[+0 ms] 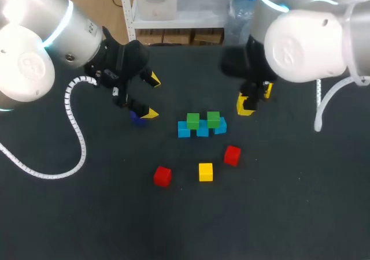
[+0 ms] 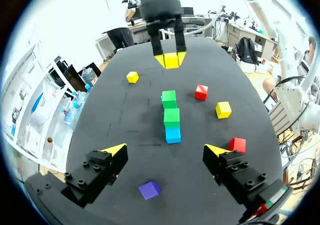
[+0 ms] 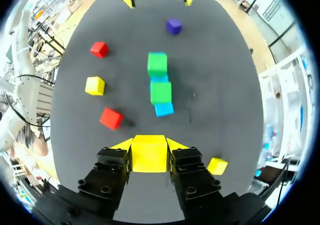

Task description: Place the blue cubes, place green cubes on the blue cubes, place the yellow cubes on the green cubes, then place the red cubes on the yellow cubes, and place purple cube on the red cubes.

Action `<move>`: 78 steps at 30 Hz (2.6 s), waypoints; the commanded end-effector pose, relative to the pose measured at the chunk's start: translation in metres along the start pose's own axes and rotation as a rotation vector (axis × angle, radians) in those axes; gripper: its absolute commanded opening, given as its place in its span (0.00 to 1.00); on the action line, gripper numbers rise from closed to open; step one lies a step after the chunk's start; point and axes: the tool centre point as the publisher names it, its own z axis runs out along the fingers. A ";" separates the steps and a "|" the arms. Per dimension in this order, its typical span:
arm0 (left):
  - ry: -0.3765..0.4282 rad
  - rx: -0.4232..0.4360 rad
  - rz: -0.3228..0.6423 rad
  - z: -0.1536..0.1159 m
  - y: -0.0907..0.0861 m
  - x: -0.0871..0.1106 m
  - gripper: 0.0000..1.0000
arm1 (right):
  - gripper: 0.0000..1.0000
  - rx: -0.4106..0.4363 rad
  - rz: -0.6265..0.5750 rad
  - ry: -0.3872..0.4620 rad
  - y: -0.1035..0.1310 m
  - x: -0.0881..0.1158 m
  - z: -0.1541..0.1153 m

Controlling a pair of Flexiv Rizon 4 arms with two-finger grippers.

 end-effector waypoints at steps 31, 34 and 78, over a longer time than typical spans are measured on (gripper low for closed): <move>-0.006 -0.001 0.003 0.000 0.000 0.002 1.00 | 0.00 -0.088 -0.098 0.057 0.005 -0.084 0.018; -0.006 -0.001 0.003 0.000 0.000 0.002 1.00 | 0.00 -0.098 -0.096 0.050 0.003 -0.083 0.023; -0.006 -0.001 0.003 0.000 0.000 0.002 1.00 | 0.00 -0.095 -0.081 0.076 -0.012 -0.080 0.045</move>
